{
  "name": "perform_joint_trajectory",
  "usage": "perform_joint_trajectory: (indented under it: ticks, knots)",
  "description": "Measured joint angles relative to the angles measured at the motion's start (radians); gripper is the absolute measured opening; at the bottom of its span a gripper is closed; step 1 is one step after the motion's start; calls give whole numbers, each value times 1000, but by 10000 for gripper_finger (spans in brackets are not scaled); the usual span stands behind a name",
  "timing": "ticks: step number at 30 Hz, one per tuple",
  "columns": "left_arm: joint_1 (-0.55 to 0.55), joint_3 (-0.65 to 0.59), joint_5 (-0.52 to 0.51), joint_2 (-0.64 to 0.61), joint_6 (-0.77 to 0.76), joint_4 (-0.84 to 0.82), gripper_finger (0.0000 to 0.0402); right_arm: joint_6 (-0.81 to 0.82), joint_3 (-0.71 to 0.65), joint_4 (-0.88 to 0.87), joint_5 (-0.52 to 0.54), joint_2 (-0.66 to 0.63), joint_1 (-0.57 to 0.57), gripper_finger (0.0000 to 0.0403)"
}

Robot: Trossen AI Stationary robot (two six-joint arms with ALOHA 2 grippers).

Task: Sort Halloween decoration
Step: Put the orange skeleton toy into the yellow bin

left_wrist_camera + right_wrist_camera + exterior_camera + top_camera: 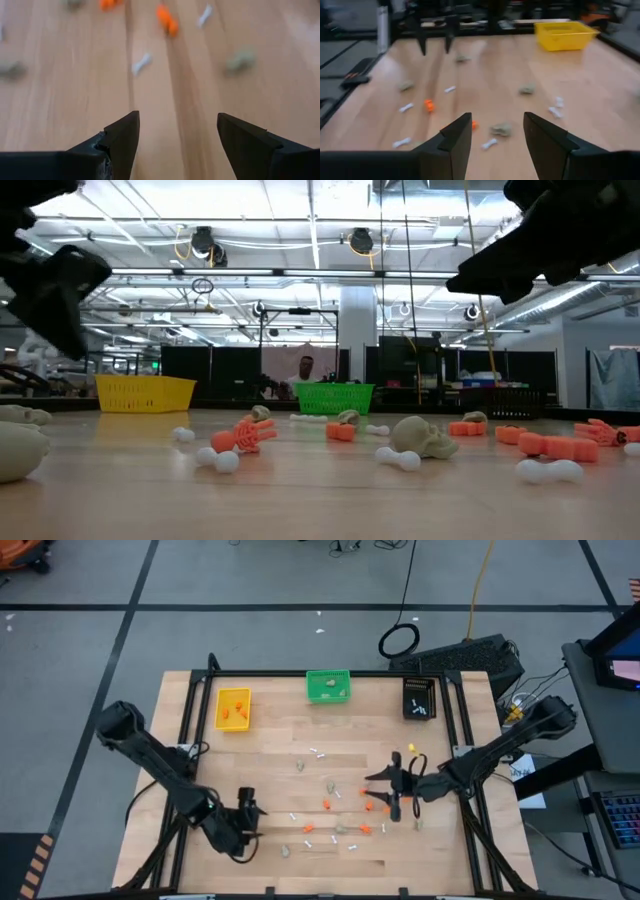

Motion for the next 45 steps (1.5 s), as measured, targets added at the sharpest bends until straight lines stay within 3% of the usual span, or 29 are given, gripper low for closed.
perform_joint_trajectory:
  ticks: [5,12,15,20,26,36,45]
  knots:
    - [44,0,-15,94,123,288,264,-17,1,48,-12,41,0,167]
    - [86,1,-15,254,95,615,264,-16,2,49,2,45,0,167]
    - [96,32,-13,323,101,667,264,-16,2,49,2,45,0,167]
    - [111,128,-30,415,100,624,264,-14,2,49,4,45,0,167]
    - [136,228,-107,461,11,449,264,-13,2,49,4,45,0,167]
    - [152,246,-64,461,-162,400,262,-13,2,48,5,45,0,167]
    - [161,246,-59,461,-188,364,203,-15,2,48,5,45,0,167]
